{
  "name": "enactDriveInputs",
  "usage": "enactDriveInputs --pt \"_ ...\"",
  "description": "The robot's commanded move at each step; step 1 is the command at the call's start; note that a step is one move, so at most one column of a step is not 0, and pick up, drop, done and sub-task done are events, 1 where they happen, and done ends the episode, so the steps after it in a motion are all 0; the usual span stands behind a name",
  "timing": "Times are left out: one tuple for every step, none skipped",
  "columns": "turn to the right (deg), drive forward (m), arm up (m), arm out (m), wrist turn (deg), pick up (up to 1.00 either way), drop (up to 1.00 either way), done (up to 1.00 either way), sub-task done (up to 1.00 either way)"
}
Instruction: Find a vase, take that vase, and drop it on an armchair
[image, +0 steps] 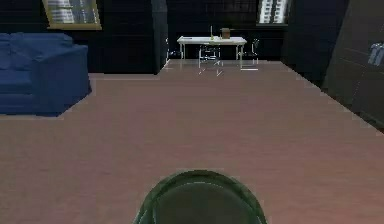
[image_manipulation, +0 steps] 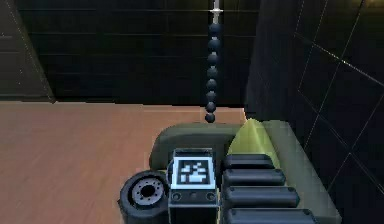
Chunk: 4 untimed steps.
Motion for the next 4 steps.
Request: enactDriveInputs --pt "45.0 0.00 0.00 0.00 0.0 0.00 0.00 0.00 0.00" --pt "42.0 0.00 0.00 0.00 0.0 0.00 0.00 0.00 0.00" --pt "-45.0 0.00 0.00 0.00 0.0 0.00 0.00 0.00 0.00" --pt "-45.0 0.00 0.00 0.00 0.0 0.00 0.00 0.00 0.00"
